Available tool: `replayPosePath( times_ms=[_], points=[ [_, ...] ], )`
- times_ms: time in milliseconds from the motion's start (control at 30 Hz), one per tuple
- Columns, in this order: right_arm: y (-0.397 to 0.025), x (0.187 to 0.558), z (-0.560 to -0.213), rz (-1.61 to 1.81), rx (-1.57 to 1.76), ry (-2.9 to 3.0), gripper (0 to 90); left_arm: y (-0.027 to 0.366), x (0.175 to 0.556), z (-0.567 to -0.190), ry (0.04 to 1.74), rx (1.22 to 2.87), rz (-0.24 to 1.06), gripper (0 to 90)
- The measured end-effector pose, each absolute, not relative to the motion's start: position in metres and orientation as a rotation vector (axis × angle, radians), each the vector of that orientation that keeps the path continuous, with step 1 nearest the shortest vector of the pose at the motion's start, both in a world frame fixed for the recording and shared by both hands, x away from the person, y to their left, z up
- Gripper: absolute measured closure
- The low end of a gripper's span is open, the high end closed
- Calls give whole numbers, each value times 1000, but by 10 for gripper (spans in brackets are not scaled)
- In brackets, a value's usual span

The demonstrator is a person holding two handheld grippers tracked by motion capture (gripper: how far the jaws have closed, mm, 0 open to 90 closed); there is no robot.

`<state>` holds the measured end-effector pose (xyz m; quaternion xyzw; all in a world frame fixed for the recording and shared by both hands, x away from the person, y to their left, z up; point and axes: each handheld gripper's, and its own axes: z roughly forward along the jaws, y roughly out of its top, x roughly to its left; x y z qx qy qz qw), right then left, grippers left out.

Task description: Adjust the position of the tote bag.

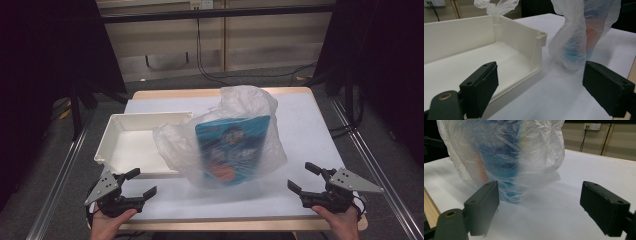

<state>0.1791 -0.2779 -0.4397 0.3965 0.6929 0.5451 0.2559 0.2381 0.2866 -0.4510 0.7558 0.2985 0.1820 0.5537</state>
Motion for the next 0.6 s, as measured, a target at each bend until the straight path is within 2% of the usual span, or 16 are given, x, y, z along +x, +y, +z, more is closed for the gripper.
replayPosePath(
  times_ms=[433, 600],
  points=[
    [-277, 180, -434, 1520, 1066, 1925, 264, 283, 239, -448, 718, 1810, 422, 172],
    [-276, 185, -427, 1558, 1047, 1978, 380, 275, 238, -441, 625, 1839, 416, 178]
  ],
)
